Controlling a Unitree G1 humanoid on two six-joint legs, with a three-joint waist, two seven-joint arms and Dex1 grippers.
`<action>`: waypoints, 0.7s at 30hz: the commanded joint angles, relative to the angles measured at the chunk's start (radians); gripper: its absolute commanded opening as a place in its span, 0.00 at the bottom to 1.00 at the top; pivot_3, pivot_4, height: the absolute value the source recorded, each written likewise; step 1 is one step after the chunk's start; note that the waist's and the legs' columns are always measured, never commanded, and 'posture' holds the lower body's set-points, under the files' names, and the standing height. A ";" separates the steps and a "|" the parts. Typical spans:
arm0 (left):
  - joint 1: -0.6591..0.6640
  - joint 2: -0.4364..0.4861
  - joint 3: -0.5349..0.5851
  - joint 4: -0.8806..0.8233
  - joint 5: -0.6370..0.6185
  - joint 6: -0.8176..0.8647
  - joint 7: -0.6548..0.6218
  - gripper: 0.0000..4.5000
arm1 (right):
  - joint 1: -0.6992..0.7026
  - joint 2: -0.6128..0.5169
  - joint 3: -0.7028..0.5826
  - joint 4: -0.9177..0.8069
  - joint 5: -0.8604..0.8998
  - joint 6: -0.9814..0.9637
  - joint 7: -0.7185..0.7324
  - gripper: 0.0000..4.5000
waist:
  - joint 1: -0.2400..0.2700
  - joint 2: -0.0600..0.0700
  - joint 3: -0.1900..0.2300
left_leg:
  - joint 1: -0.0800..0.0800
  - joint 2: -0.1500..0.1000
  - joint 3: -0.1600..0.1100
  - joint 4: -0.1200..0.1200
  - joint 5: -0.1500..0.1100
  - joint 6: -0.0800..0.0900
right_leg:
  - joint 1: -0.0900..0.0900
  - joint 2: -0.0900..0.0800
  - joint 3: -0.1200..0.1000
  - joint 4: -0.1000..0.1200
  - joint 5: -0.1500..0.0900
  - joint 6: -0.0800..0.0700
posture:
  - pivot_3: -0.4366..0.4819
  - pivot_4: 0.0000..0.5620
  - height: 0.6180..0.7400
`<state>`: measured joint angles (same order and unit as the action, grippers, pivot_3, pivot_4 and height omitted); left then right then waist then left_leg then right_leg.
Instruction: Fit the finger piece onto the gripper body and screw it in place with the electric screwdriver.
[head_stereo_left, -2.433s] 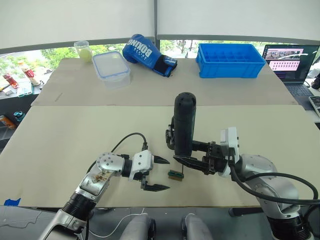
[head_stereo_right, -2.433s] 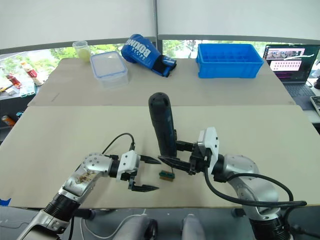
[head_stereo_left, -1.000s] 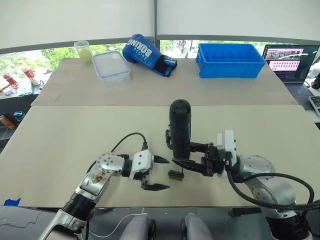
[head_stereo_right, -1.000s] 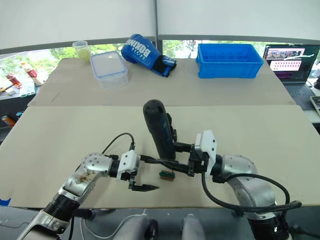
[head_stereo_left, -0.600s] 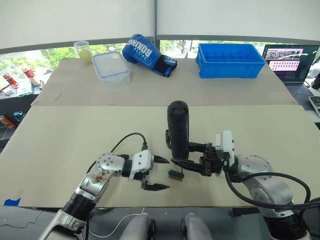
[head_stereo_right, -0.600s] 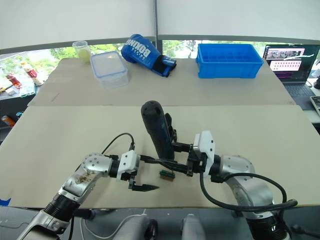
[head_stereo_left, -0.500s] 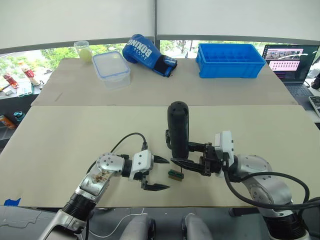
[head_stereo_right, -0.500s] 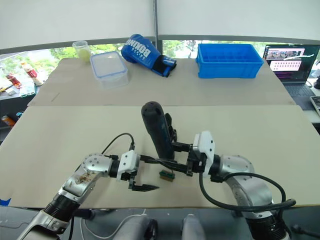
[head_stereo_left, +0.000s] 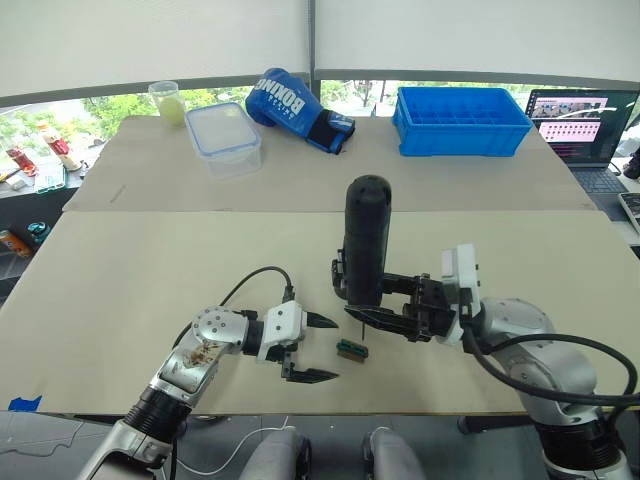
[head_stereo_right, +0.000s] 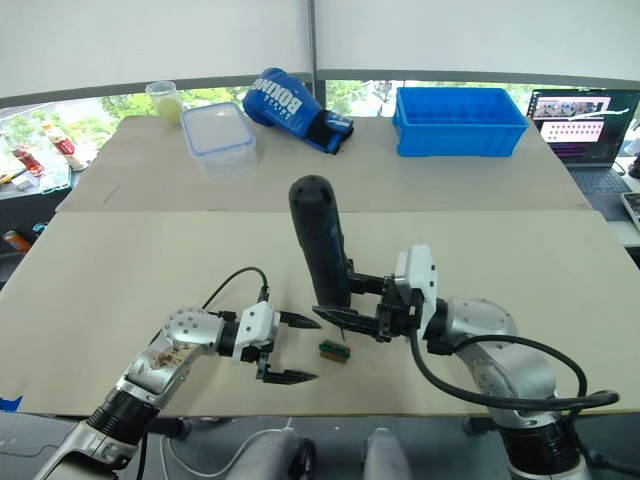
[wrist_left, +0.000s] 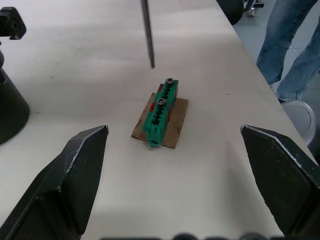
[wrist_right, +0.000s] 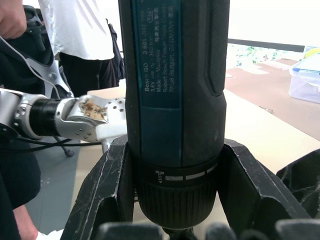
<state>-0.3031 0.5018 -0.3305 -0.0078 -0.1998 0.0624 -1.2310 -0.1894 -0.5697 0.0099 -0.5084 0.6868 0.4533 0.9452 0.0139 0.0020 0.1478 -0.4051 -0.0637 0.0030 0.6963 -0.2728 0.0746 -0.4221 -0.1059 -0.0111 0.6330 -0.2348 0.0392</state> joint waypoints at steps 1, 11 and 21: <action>-0.014 -0.003 0.003 0.000 -0.015 -0.031 -0.018 1.00 | 0.009 -0.007 -0.037 -0.054 0.044 0.002 -0.009 0.43 | -0.001 0.000 0.000 | 0.000 0.000 0.000 0.000 0.000 0.000 | 0.000 0.000 0.000 0.000 0.000 0.000 | 0.48 0.27 1.00; -0.053 -0.036 -0.004 0.050 -0.002 -0.048 -0.027 1.00 | 0.031 0.006 -0.025 -0.070 0.035 -0.007 -0.041 0.43 | -0.001 0.000 0.000 | 0.000 0.000 0.000 0.000 0.000 0.000 | 0.000 0.000 0.000 0.000 0.000 0.000 | 0.48 0.27 1.00; -0.044 -0.032 -0.005 0.035 0.000 -0.050 -0.027 1.00 | 0.029 0.019 -0.010 -0.063 0.019 -0.015 -0.046 0.43 | -0.001 0.000 0.000 | 0.000 0.000 0.000 0.000 0.000 0.000 | 0.000 0.000 0.000 0.000 0.000 0.000 | 0.48 0.27 1.00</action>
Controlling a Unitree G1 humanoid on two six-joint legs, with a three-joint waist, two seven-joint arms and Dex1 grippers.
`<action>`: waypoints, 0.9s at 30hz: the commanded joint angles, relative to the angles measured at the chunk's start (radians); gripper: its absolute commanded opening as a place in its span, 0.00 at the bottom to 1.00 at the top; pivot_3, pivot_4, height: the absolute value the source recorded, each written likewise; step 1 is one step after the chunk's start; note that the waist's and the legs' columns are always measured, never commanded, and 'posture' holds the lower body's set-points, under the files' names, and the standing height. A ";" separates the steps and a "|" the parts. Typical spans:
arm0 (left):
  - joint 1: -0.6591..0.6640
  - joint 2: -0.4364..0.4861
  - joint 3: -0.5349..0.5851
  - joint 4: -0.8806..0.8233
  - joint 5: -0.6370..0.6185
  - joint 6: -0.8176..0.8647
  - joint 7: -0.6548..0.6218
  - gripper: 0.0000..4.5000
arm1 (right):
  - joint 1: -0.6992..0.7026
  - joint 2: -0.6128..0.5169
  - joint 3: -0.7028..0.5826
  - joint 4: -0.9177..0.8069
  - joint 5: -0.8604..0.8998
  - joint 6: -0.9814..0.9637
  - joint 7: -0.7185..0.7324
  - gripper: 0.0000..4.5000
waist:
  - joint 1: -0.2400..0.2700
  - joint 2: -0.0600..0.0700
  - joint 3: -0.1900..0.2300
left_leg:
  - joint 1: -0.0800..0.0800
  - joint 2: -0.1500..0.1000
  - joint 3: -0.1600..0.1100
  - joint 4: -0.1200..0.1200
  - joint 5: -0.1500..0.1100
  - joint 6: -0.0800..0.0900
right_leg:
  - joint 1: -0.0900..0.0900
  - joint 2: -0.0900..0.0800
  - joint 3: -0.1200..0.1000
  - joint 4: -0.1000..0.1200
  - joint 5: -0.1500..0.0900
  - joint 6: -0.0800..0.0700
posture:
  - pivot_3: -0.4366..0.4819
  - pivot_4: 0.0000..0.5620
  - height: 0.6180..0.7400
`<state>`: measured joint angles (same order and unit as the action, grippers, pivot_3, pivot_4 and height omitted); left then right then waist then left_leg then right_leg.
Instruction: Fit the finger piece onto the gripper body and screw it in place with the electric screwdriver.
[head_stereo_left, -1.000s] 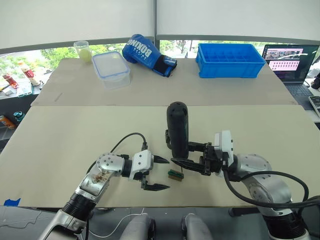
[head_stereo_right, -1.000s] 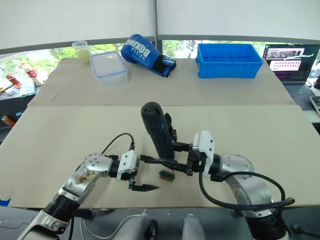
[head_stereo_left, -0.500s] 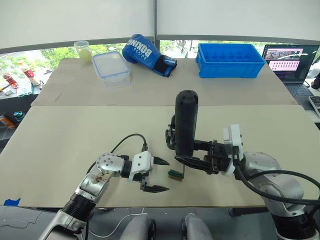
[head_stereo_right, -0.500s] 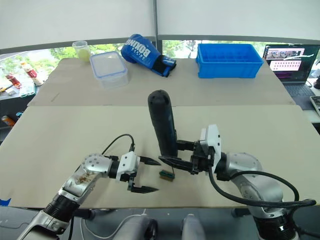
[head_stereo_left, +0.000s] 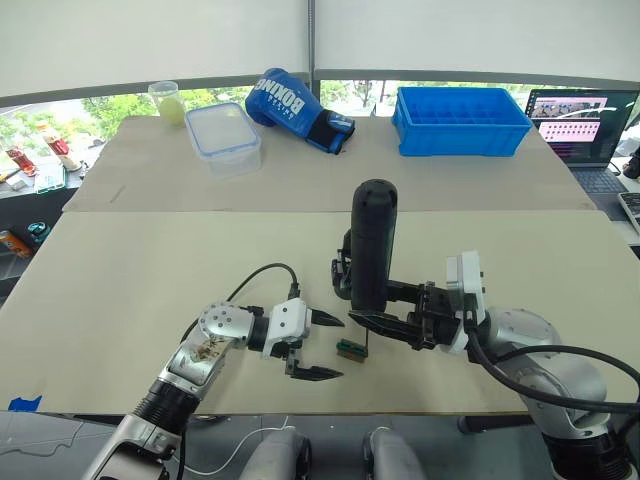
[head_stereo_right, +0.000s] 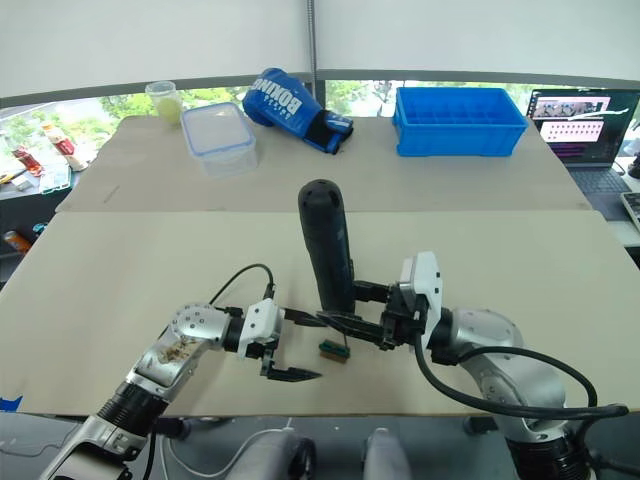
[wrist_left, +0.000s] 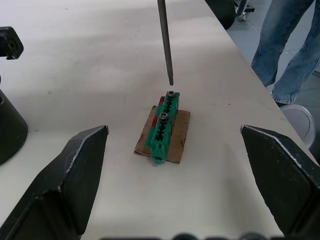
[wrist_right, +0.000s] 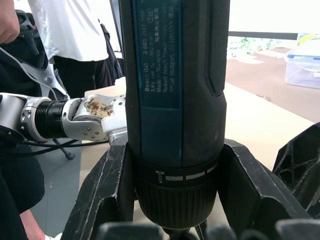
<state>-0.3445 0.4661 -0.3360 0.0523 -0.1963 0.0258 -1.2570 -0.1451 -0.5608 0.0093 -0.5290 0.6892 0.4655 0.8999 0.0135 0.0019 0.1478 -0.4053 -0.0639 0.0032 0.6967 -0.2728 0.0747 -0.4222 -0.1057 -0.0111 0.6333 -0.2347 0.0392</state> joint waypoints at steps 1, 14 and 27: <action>-0.003 0.005 0.001 -0.025 -0.004 -0.013 -0.001 1.00 | -0.016 0.011 -0.008 -0.041 0.015 -0.029 0.001 0.43 | 0.000 0.000 0.000 | 0.000 0.000 0.000 0.000 0.000 0.000 | 0.000 0.000 0.000 0.000 0.000 0.000 | 0.48 0.27 1.00; -0.004 0.009 0.006 -0.025 -0.003 -0.013 0.005 1.00 | -0.013 0.017 0.001 -0.032 -0.007 -0.045 0.010 0.43 | 0.000 0.000 0.000 | 0.000 0.000 0.000 0.000 0.000 0.000 | 0.000 0.000 0.000 0.000 0.000 0.000 | 0.48 0.27 1.00; -0.001 0.014 0.008 -0.028 -0.004 -0.013 0.005 1.00 | -0.017 0.013 -0.005 -0.031 -0.009 -0.043 0.017 0.43 | 0.000 0.000 0.000 | 0.000 0.000 0.000 0.000 0.000 0.000 | 0.000 0.000 0.000 0.000 0.000 0.000 | 0.48 0.27 1.00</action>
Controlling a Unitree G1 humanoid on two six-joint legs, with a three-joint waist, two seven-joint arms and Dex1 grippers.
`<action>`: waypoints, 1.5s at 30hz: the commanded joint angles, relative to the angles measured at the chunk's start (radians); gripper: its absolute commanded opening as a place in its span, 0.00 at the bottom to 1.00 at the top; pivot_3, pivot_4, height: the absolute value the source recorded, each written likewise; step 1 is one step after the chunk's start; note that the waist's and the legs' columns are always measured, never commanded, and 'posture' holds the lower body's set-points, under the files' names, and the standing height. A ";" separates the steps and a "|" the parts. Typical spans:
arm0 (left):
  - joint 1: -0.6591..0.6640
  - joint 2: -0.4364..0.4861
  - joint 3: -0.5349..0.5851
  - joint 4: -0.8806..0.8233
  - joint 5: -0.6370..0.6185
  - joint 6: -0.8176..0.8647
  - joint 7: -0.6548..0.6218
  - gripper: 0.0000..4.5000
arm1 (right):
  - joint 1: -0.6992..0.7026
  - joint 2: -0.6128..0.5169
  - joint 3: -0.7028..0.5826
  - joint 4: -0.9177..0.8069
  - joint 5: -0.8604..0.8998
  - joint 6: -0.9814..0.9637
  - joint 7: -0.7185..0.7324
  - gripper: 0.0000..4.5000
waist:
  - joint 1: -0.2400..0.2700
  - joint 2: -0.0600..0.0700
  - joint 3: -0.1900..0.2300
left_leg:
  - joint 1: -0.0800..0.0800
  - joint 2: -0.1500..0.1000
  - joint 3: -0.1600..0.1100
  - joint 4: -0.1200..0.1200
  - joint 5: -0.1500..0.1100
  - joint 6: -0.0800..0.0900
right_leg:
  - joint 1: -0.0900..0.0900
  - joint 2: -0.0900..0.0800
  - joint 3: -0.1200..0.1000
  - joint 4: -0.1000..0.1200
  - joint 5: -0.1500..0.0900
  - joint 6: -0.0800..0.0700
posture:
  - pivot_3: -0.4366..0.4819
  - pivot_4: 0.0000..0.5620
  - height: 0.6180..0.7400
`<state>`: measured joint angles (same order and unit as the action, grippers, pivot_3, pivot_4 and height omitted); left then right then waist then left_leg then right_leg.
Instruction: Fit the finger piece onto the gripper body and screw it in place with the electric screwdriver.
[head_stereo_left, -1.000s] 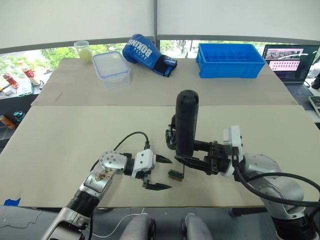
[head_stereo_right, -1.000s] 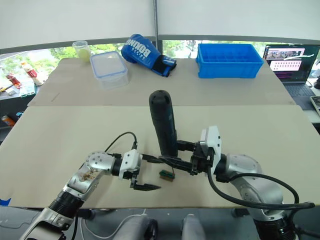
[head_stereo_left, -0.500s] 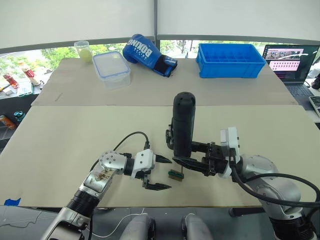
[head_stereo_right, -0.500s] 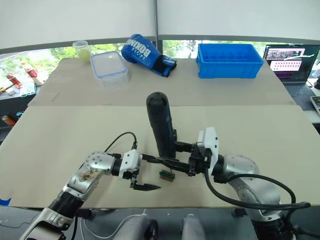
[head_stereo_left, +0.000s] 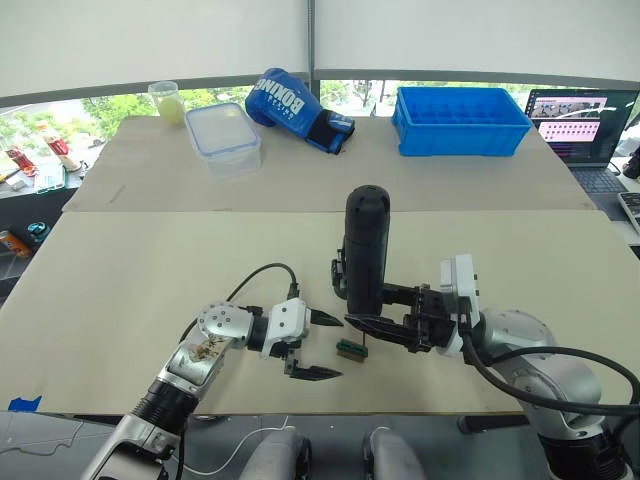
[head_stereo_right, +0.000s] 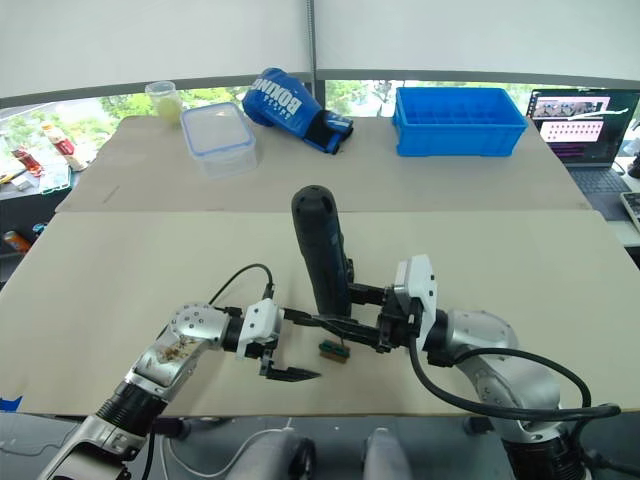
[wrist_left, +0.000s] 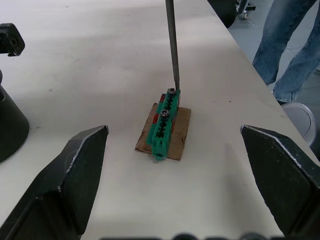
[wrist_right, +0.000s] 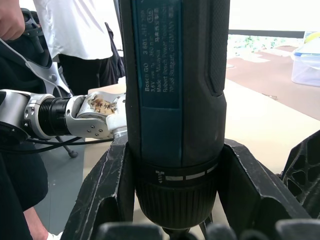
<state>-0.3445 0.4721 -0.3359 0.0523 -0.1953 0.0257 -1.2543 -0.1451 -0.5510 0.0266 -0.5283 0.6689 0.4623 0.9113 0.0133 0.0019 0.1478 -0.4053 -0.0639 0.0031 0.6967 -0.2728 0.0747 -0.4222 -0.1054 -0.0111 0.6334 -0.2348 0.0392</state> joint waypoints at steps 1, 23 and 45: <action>0.000 0.009 0.008 -0.029 -0.005 -0.013 0.002 1.00 | -0.018 0.003 -0.023 -0.031 0.011 -0.040 0.005 0.43 | 0.000 0.000 0.000 | 0.000 0.000 0.000 0.000 0.000 0.000 | 0.000 0.000 0.000 0.000 0.000 0.000 | 0.48 0.27 1.00; 0.003 0.015 0.011 -0.025 -0.007 -0.019 0.003 1.00 | -0.030 0.003 -0.024 -0.016 0.000 -0.039 0.016 0.43 | 0.000 0.000 0.000 | 0.000 0.000 0.000 0.000 0.000 0.000 | 0.000 0.000 0.000 0.000 0.000 0.000 | 0.48 0.27 1.00; -0.001 0.019 0.014 -0.018 -0.008 -0.023 0.003 1.00 | -0.011 -0.001 -0.023 -0.026 -0.002 -0.039 0.022 0.43 | 0.000 0.000 0.000 | 0.000 0.000 0.000 0.000 0.000 0.000 | 0.000 0.000 0.000 0.000 0.000 0.000 | 0.48 0.27 1.00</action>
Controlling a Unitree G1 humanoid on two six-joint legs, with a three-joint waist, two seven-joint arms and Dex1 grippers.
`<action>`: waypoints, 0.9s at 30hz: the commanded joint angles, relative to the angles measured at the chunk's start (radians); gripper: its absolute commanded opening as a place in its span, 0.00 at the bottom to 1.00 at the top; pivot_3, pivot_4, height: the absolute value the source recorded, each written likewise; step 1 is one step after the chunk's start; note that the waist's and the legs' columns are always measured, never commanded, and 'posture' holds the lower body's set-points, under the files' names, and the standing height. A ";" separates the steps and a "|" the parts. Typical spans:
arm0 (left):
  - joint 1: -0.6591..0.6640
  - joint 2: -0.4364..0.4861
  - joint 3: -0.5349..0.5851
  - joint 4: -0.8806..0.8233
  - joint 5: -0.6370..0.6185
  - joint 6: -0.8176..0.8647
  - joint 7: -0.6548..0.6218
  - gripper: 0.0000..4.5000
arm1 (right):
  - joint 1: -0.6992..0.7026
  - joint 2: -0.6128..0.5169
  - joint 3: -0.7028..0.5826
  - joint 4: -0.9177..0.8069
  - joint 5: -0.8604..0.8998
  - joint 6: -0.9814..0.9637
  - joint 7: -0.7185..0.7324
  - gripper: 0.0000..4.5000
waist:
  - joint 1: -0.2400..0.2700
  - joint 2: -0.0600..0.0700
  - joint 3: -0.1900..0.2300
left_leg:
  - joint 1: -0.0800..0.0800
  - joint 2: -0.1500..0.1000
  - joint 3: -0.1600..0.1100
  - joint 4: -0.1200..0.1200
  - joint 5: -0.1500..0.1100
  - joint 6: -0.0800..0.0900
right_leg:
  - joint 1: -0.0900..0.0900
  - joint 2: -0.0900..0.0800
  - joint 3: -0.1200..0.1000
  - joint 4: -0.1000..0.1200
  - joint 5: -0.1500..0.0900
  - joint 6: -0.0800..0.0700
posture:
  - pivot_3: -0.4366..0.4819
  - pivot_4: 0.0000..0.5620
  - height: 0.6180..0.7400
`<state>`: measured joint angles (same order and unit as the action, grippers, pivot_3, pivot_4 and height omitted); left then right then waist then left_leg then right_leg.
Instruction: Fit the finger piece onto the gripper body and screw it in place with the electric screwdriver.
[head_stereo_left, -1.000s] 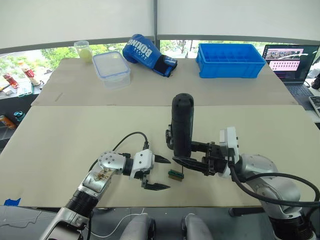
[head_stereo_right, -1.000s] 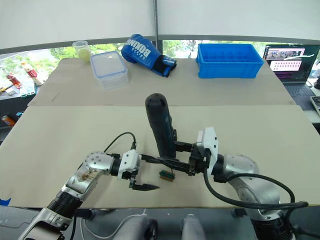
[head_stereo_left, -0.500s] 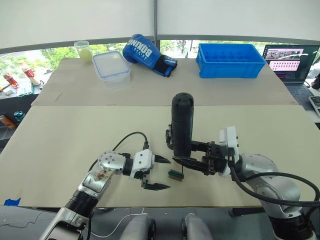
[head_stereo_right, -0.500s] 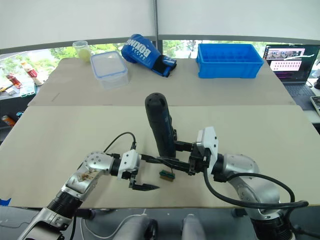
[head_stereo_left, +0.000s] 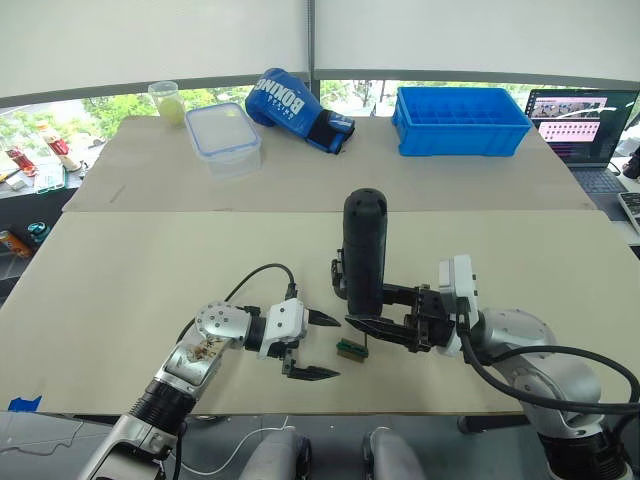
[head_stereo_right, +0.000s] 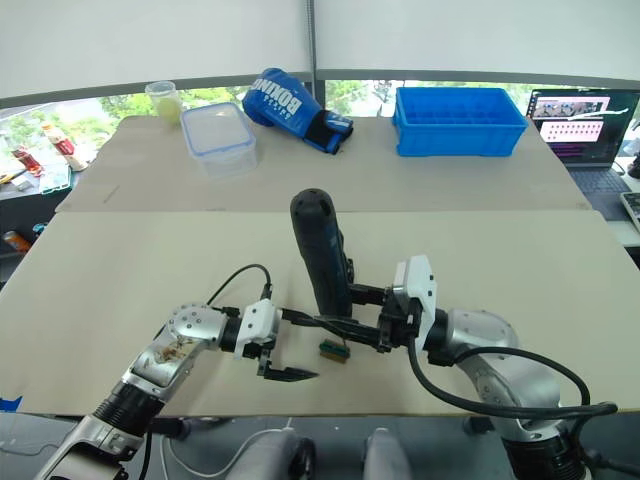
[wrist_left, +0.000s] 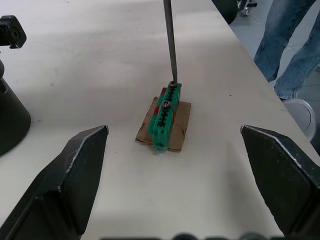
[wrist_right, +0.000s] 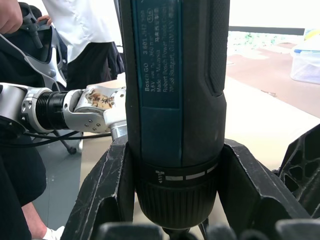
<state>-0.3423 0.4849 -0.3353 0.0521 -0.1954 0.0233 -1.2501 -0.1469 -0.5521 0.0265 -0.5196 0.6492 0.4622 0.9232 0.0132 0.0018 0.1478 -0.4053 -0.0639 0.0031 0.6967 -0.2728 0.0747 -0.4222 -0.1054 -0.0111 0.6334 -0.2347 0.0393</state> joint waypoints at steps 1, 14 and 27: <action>-0.003 0.006 0.013 -0.017 -0.008 -0.021 -0.001 1.00 | -0.010 0.000 -0.022 -0.034 0.017 -0.039 0.010 0.43 | 0.000 0.000 0.000 | 0.000 0.000 0.000 0.000 0.000 0.000 | 0.000 0.000 0.000 0.000 0.000 0.000 | 0.48 0.27 1.00; 0.001 0.006 0.013 -0.020 -0.008 -0.020 0.002 1.00 | -0.021 0.003 -0.020 -0.025 0.016 -0.039 0.009 0.43 | 0.000 0.000 0.000 | 0.000 0.000 0.000 0.000 0.000 0.000 | 0.000 0.000 0.000 0.000 0.000 0.000 | 0.48 0.27 1.00; 0.006 0.009 0.013 -0.021 -0.008 -0.024 0.004 1.00 | -0.031 0.006 -0.016 -0.016 0.011 -0.042 0.014 0.43 | 0.000 0.000 0.000 | 0.000 0.000 0.000 0.000 0.000 0.000 | 0.000 0.000 0.000 0.000 0.000 0.000 | 0.48 0.27 1.00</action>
<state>-0.3406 0.4890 -0.3347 0.0522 -0.1954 0.0223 -1.2470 -0.1531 -0.5518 0.0266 -0.5086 0.6476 0.4621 0.9299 0.0132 0.0018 0.1478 -0.4053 -0.0639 0.0032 0.6967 -0.2728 0.0747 -0.4222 -0.1054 -0.0111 0.6334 -0.2347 0.0392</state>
